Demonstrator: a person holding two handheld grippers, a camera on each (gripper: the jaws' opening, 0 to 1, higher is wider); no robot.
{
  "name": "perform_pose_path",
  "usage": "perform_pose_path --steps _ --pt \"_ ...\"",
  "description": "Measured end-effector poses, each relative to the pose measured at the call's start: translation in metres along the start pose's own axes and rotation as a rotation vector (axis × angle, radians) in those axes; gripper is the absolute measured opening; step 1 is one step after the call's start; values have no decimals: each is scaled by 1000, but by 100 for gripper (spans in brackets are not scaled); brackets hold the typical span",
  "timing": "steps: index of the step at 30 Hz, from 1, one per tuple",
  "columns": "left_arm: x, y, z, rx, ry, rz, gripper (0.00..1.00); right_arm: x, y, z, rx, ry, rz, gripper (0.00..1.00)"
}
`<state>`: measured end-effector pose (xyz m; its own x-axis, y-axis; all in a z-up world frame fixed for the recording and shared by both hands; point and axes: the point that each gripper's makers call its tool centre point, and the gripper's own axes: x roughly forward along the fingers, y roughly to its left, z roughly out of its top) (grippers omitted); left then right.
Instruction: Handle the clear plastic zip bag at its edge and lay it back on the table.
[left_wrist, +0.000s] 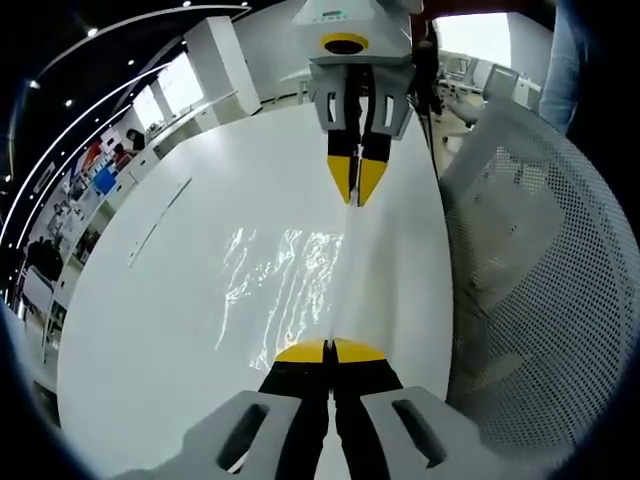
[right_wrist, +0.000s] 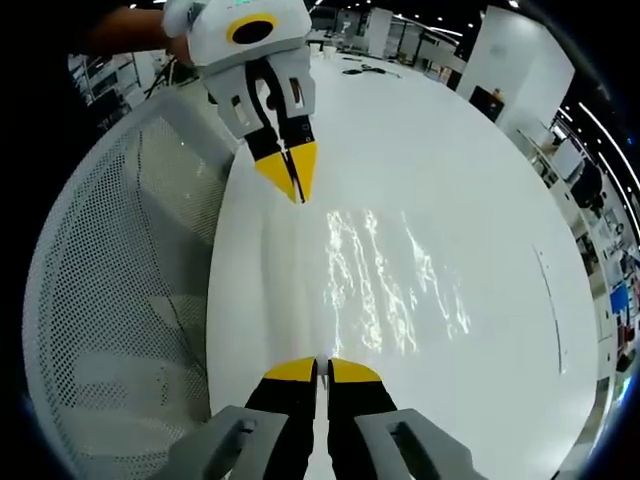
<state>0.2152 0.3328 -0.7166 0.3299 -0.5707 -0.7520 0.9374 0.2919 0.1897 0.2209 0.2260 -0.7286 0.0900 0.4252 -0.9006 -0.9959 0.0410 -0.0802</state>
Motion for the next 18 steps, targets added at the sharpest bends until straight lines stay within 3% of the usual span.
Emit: perform_pose_path --steps 10,18 --pt "1 -5 0 14 1 -10 0 -1 1 0 33 -16 0 0" --pt "4 -5 2 66 -10 5 0 0 1 -4 -13 -24 -17 0"
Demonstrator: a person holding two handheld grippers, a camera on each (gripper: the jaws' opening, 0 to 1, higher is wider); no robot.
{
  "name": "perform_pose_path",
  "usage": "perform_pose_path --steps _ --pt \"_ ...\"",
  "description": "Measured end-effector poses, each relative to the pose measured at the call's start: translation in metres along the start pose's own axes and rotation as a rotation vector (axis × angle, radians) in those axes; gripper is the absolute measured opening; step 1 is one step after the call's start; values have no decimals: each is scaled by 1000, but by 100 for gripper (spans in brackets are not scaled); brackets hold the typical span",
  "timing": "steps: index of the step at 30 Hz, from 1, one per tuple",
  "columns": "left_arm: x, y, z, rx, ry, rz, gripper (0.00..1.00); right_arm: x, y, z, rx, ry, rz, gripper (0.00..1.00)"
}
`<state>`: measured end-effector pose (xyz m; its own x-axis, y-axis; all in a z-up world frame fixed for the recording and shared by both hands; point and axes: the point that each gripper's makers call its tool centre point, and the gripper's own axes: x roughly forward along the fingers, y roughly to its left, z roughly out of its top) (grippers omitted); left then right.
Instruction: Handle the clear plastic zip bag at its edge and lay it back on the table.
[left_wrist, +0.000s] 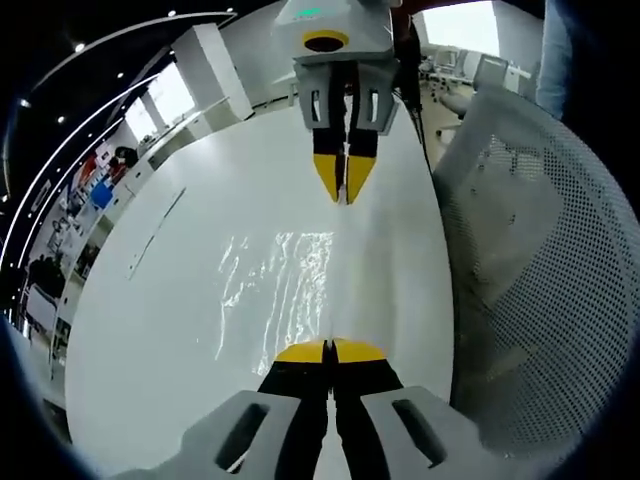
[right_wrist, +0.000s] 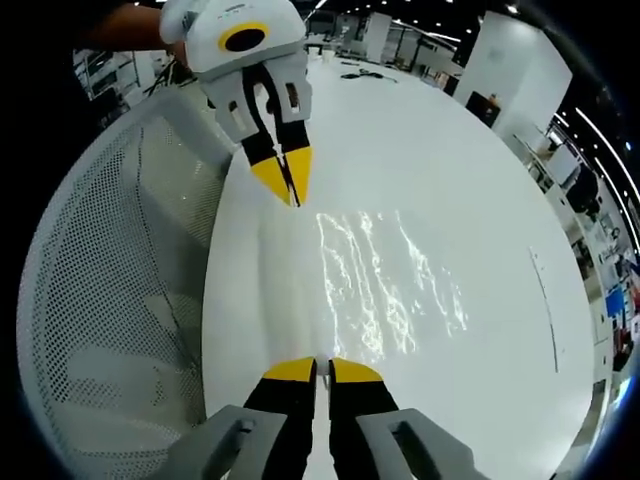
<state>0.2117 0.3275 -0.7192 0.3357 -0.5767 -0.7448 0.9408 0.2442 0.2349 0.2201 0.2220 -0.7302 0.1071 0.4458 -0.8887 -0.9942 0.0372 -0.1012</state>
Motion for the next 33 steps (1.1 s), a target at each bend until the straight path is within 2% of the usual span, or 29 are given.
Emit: perform_pose_path --steps 12,24,33 --pt "1 2 -2 38 2 11 0 -2 4 7 7 -45 7 6" --pt "2 1 -6 80 13 15 0 -13 0 28 -30 -91 -9 7" --pt "2 1 -2 96 3 22 0 -5 -4 38 -20 -101 -10 7"
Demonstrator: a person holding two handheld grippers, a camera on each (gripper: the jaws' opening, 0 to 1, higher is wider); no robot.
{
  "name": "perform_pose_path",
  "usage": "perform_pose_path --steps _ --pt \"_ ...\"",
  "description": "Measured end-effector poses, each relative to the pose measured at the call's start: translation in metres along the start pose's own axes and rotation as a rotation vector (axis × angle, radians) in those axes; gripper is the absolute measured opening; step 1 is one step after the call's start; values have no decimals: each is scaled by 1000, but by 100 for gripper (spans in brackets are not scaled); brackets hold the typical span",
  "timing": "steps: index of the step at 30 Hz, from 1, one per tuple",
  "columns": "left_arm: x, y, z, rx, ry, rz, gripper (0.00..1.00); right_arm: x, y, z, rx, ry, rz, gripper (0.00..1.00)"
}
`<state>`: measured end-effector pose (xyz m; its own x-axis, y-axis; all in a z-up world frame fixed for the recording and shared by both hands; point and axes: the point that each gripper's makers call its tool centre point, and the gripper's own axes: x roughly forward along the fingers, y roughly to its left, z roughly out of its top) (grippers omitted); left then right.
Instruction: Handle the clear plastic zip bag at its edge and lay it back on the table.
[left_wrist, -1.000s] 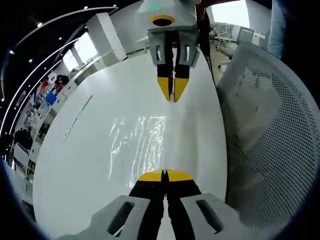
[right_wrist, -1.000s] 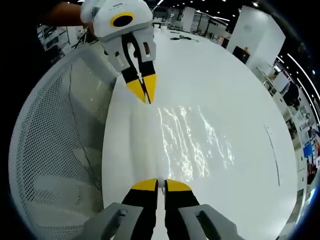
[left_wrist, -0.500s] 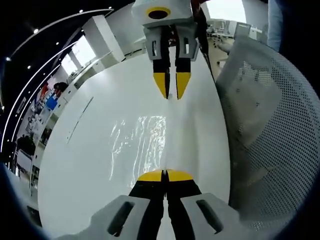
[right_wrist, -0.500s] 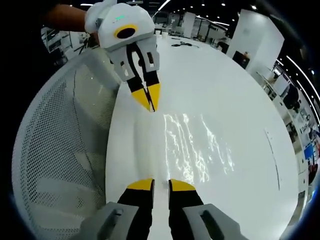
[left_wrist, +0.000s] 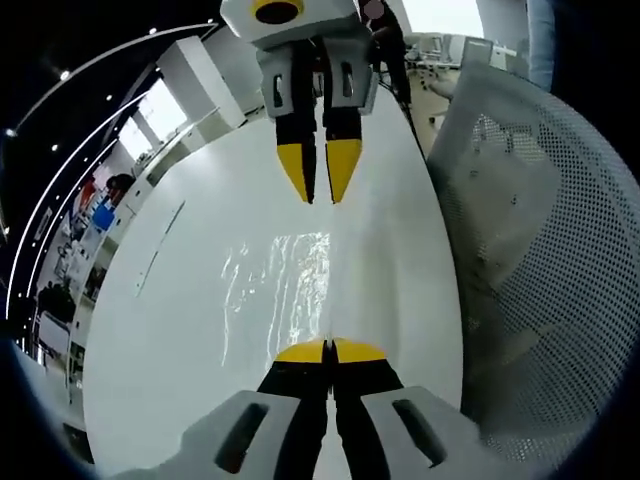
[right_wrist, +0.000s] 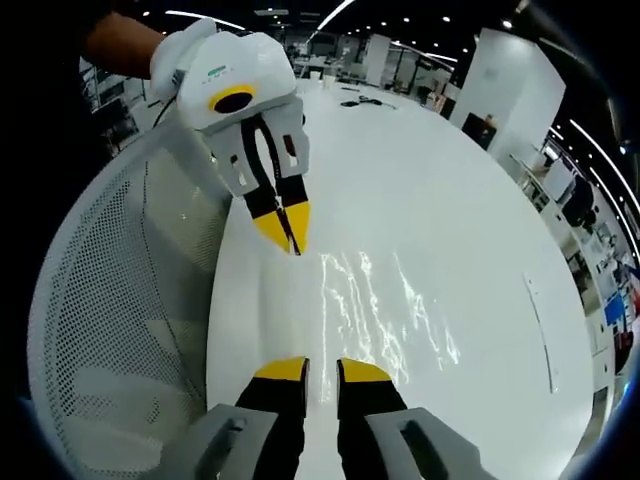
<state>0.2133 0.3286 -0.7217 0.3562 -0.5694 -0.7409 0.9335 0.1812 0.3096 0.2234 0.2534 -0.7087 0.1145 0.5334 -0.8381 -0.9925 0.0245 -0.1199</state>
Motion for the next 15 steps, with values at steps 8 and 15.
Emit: perform_pose_path --steps 8,15 --pt "1 1 4 13 -15 9 0 10 -4 -1 47 7 11 6" --pt "3 2 6 10 -22 15 0 15 1 1 57 22 26 5"
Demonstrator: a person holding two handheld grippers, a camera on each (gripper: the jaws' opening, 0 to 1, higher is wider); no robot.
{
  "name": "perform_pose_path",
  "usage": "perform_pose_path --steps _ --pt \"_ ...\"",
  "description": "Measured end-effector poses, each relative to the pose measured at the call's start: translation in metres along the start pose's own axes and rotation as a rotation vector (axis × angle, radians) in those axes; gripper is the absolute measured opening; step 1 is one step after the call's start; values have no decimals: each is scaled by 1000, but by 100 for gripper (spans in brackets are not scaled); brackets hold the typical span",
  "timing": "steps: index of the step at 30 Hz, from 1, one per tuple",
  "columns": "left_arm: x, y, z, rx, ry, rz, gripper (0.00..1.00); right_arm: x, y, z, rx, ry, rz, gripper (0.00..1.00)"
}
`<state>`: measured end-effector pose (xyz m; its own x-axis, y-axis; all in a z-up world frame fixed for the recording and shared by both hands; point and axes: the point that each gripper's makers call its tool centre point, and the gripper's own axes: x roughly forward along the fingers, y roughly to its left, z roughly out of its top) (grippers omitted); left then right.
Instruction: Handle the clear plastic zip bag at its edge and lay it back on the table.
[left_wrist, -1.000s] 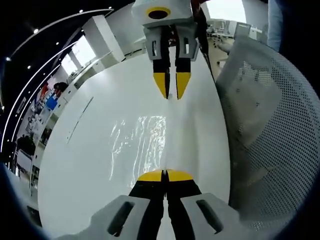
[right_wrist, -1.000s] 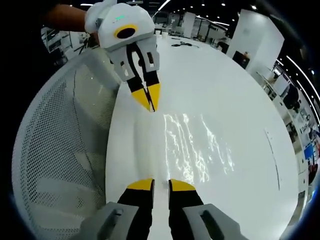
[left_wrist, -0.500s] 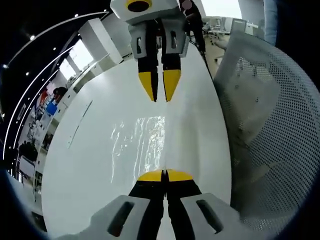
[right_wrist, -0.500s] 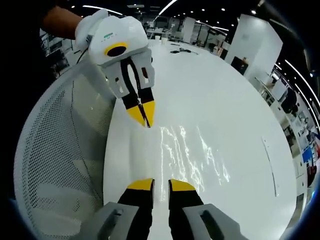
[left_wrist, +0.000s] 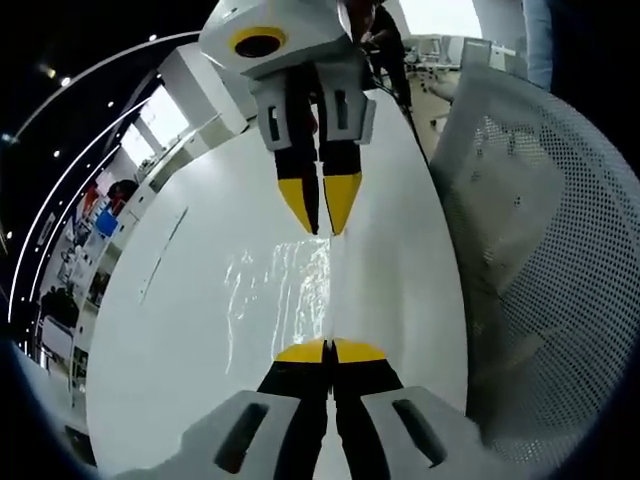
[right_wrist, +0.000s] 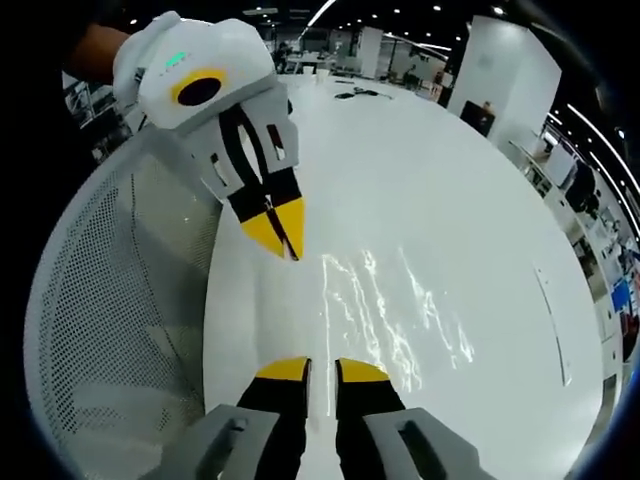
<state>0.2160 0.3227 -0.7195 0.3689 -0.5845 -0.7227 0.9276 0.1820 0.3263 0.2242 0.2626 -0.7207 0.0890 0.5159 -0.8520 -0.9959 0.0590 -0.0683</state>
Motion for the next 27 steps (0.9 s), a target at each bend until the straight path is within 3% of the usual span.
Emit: perform_pose_path --steps 15,27 --pt "2 2 1 -48 -28 1 0 11 4 -10 50 0 22 5" --pt "2 1 4 -43 -37 -4 0 15 7 -15 70 6 25 2"
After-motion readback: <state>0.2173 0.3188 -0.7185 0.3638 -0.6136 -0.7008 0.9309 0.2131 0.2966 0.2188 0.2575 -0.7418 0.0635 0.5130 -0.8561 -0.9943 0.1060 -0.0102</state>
